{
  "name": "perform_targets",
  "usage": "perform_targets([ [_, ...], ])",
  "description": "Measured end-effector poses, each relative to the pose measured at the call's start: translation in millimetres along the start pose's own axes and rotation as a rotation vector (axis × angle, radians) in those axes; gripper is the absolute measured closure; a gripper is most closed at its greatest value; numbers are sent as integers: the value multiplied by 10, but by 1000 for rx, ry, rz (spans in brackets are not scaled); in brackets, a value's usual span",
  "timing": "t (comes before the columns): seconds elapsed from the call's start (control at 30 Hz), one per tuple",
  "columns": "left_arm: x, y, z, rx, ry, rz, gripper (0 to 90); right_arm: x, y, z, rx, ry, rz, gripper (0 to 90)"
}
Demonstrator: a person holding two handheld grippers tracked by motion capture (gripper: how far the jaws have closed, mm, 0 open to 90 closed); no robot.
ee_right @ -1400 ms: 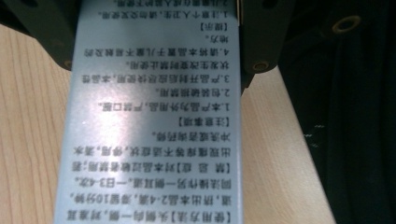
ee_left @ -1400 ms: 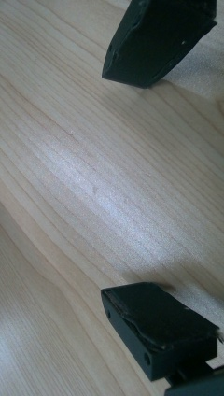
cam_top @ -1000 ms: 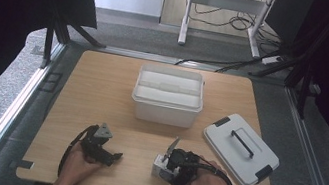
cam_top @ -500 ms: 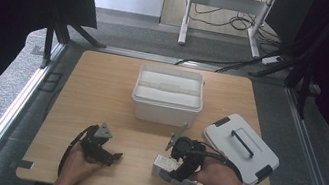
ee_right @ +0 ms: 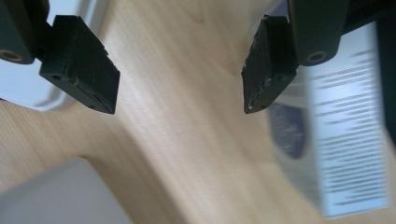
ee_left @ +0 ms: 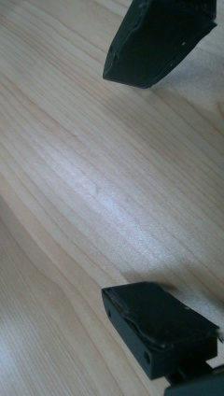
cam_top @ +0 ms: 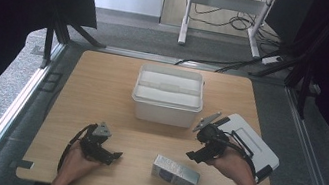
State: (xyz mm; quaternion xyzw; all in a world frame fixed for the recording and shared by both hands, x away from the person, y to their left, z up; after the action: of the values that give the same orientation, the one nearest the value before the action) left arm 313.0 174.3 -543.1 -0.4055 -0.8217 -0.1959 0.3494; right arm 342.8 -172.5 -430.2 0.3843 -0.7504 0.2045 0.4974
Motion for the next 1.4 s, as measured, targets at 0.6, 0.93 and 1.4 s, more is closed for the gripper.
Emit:
perform_targets([
  [0.6, 93, 578, -965, -108, -14, 70, 0, -383, -570, -131, -134, -273, 42, 0],
  [0.93, -138, 811, -1370, -112, -8, 66, 0, -544, -796, -397, -182, -403, -1, 0],
  [1.4, -183, 694, -1364, -123, 41, 85, 0, -554, -716, -347, -134, -417, -27, 52],
])
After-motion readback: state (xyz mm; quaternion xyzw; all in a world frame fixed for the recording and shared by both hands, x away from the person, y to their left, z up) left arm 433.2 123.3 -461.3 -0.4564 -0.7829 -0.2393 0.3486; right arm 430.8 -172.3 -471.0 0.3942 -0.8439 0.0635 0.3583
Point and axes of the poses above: each handheld gripper's, and its own axes: x roughly backward along the jaws, z roughly out of its underside, y roughly to its left, the point moved 3 cm from there along -x, roughly forward along the jaws, and after that the axes turned 10 degrees about -x, right-handed, at the moved point
